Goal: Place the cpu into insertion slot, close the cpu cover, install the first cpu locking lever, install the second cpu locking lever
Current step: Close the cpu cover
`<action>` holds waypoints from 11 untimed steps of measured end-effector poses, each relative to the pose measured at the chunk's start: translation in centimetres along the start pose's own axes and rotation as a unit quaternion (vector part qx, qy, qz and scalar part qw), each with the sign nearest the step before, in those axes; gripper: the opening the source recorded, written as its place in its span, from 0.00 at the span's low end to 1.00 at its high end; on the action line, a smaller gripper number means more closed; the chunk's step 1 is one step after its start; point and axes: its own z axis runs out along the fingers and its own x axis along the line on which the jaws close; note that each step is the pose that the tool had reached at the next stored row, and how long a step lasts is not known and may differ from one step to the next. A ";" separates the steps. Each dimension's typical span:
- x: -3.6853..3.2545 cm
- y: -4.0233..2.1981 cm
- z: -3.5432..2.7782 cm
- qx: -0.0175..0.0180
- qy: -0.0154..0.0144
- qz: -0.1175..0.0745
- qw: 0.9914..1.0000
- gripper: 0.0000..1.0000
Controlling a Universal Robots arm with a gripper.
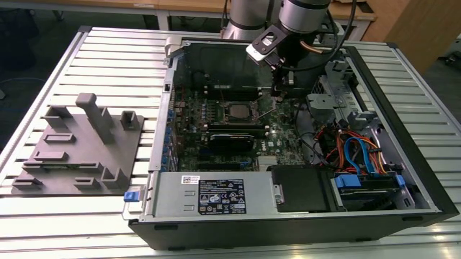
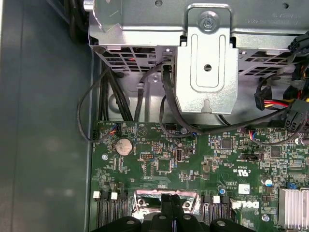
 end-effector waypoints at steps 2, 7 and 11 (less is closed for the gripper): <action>0.00 0.00 0.03 0.000 0.000 0.000 1.000 0.10; 0.00 0.00 0.06 0.000 0.000 0.000 1.000 0.10; 0.00 0.00 0.11 0.000 0.000 0.000 1.000 0.10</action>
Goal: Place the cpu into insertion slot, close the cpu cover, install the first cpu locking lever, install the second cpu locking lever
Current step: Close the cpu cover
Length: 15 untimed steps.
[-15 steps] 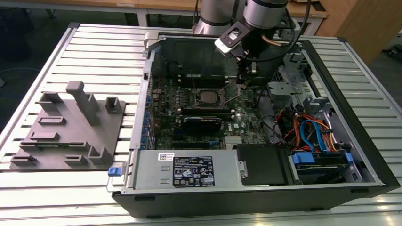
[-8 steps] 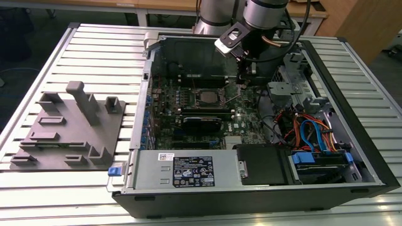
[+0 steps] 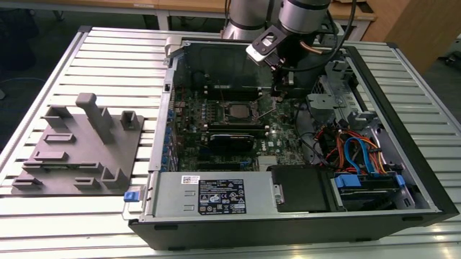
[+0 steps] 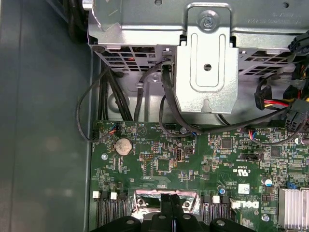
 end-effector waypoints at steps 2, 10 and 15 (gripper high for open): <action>0.00 0.06 0.04 0.000 0.000 0.000 1.000 0.10; 0.00 1.62 0.53 0.000 -0.001 0.000 1.000 0.10; -0.01 2.14 0.80 0.000 0.000 0.000 1.000 0.10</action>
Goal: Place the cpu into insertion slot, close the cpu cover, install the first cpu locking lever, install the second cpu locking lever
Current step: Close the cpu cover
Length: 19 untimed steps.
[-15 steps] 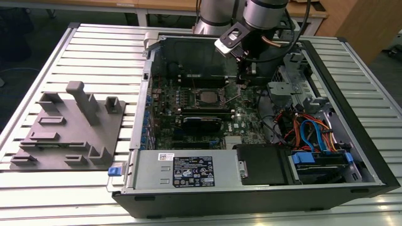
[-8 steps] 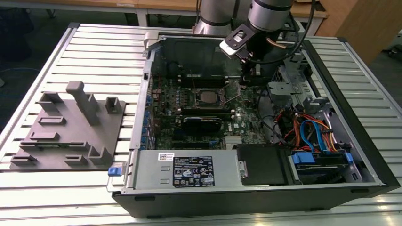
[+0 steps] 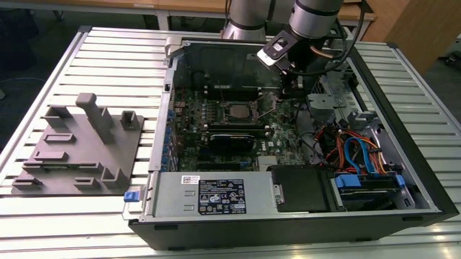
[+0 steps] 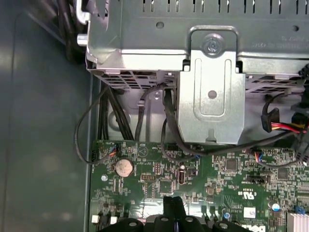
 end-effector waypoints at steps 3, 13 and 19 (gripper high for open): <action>-0.01 0.15 0.27 0.000 0.000 0.000 1.000 0.10; -0.03 0.11 1.41 0.001 0.001 0.000 1.000 0.10; -0.01 -0.96 1.43 0.001 0.002 0.000 1.000 0.10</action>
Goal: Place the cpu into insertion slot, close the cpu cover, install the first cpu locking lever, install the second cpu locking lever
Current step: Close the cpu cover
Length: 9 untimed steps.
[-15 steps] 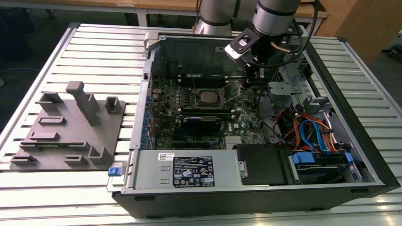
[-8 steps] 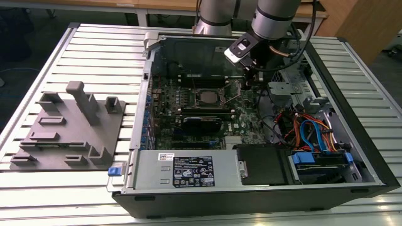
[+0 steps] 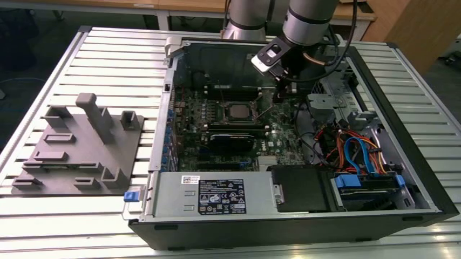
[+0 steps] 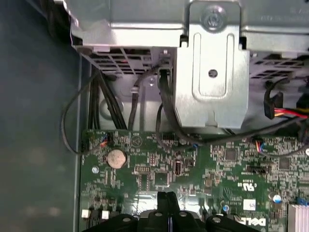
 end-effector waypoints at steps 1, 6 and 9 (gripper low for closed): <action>0.00 -0.12 0.00 0.000 0.000 0.000 1.000 0.10; 0.00 -0.20 0.00 0.000 0.000 0.000 1.000 0.10; 0.00 -0.27 0.00 0.000 0.000 0.000 1.000 0.10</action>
